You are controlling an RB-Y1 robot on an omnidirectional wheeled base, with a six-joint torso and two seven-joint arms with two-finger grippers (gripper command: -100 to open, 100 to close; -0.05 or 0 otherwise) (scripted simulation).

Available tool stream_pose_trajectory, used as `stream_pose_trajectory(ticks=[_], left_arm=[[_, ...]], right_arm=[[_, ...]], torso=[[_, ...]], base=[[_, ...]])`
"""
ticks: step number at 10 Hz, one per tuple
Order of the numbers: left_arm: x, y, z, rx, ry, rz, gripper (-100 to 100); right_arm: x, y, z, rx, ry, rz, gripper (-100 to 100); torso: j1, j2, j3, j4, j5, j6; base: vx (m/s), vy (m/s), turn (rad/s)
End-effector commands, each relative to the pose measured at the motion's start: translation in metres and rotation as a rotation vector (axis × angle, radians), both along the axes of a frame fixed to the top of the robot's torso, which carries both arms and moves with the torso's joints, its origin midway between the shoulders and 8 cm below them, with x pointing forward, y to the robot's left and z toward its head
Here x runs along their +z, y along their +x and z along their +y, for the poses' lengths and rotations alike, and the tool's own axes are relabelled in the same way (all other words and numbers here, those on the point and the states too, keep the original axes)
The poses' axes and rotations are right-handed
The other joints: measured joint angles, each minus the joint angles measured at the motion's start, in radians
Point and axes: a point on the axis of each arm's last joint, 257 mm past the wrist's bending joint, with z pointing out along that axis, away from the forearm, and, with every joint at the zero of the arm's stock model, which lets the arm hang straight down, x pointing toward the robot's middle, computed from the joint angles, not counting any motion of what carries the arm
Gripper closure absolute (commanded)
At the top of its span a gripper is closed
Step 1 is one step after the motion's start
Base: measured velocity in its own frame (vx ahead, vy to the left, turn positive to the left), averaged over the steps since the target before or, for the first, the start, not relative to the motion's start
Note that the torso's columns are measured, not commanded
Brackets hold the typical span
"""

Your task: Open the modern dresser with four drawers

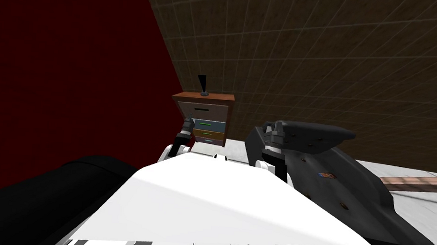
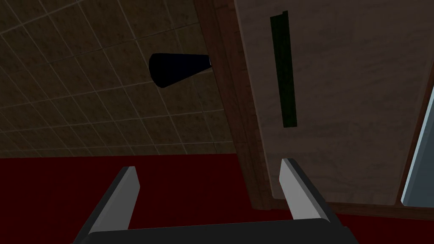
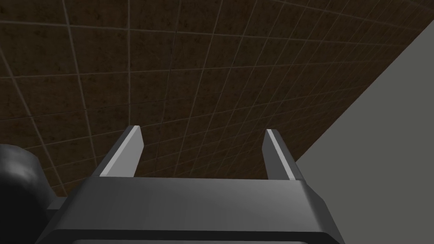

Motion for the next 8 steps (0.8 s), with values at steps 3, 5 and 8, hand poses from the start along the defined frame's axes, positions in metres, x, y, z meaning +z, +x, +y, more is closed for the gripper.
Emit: stream_pose_trajectory(ticks=[3,5,8], left_arm=[[-0.023,0.01,-0.001,0.004,-0.009,0.088,-100],[-0.036,0.014,-0.002,0.005,-0.011,0.133,-100],[-0.053,0.019,-0.003,0.006,-0.008,0.195,-100]], right_arm=[[0.0,0.0,0.0,0.0,0.0,0.0,0],[0.0,0.0,0.0,0.0,0.0,0.0,0],[0.0,0.0,0.0,0.0,0.0,0.0,0]], torso=[[-0.001,-0.001,0.0,0.0,0.0,0.0],[-0.001,-0.002,-0.001,-0.001,0.0,0.0],[0.001,0.001,0.001,0.0,0.0,0.0]], base=[[0.118,0.0,-0.075],[0.148,-0.003,-0.094],[0.114,0.011,-0.06]])
